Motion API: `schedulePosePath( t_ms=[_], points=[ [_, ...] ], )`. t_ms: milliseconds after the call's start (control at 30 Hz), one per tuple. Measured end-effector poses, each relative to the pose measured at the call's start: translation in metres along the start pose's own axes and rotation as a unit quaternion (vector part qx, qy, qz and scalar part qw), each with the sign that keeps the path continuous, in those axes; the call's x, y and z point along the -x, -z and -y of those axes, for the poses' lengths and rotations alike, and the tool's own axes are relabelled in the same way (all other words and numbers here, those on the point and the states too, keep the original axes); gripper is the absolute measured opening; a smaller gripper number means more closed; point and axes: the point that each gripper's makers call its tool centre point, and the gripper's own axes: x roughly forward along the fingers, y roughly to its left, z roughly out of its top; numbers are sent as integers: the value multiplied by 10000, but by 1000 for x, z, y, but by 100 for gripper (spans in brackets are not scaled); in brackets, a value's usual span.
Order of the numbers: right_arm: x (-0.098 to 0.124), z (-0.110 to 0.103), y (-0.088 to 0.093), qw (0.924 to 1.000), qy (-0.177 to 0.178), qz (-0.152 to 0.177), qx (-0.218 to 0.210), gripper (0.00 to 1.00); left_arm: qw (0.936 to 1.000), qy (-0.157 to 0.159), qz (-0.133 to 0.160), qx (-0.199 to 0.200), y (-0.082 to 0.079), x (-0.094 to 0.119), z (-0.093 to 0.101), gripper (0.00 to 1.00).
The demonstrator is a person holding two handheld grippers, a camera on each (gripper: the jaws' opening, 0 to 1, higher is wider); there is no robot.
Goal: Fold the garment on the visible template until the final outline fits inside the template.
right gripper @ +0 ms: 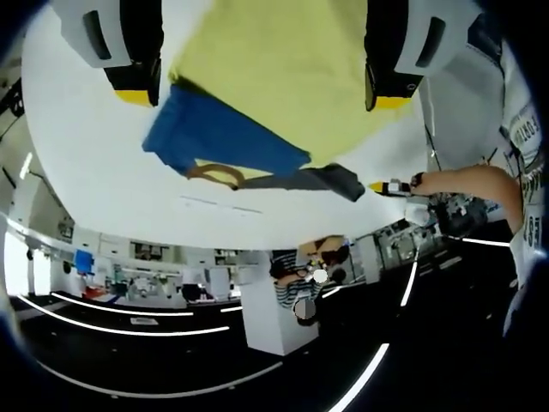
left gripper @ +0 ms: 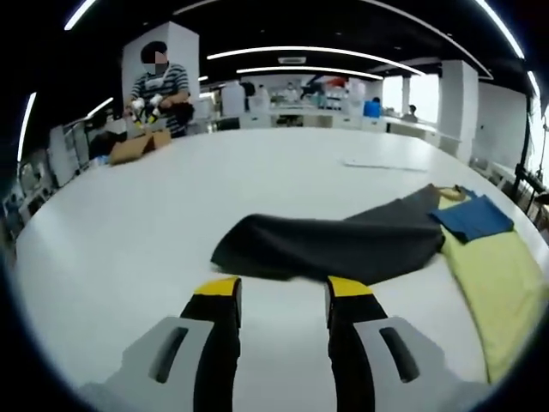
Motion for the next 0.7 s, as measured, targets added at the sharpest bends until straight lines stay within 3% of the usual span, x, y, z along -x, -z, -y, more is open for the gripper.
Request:
schedulePosePath(
  t_ms=[133,500,700],
  points=[
    [-2,1,1,10000,15,-50,40,97,10000,-51,-18,73,4,-7,-4,29],
    [-5,0,1,9999,65,-108,5,96,9990,-47,-16,453,1,-15,11,15],
    [-3,2,3,9998,130,-120,-11,95,9984,-171,-136,528,6,-22,11,13]
  ],
)
